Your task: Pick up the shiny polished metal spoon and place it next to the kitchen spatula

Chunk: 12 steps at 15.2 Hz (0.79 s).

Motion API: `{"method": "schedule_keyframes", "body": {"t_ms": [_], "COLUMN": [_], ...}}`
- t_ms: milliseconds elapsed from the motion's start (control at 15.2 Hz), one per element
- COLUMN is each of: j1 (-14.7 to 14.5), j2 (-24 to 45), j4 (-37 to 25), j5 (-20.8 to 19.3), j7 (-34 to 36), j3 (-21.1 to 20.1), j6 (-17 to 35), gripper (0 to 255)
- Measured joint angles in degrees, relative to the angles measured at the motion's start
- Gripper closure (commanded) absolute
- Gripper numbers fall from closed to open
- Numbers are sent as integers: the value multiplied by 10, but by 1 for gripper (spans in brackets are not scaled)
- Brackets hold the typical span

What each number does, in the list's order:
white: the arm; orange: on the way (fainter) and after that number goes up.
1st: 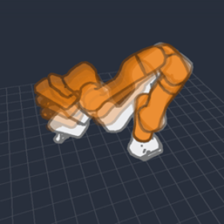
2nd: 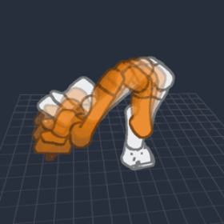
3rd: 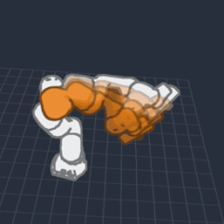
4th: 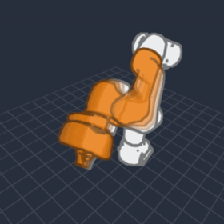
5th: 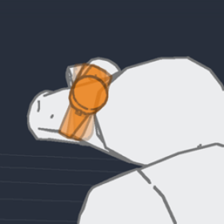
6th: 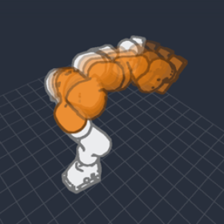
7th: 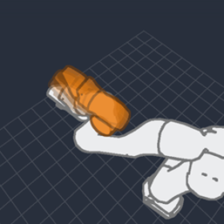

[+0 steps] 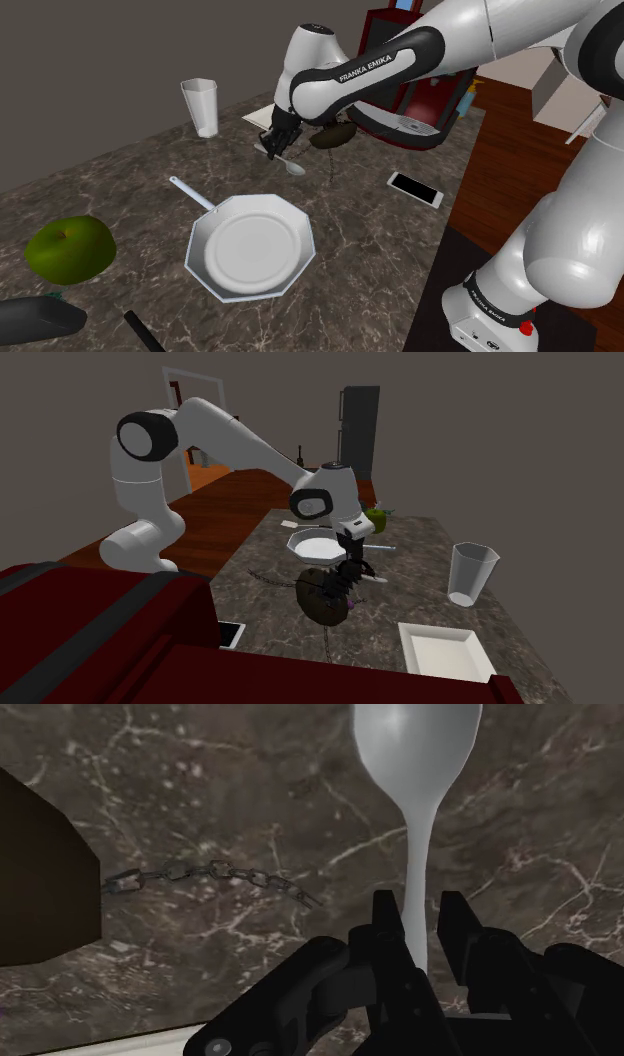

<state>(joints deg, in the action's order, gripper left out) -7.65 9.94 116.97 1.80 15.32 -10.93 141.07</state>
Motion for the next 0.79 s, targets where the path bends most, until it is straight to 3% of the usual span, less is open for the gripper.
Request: {"method": "schedule_keyframes", "body": {"t_ms": [396,792], "j1": [1,-23], "j2": [-23,-94], "j4": [-17,68], "j5": [5,8], "j7": [-2,43], "j3": [-1,-22], "j6": [-39,-23], "gripper": [255,255]}}
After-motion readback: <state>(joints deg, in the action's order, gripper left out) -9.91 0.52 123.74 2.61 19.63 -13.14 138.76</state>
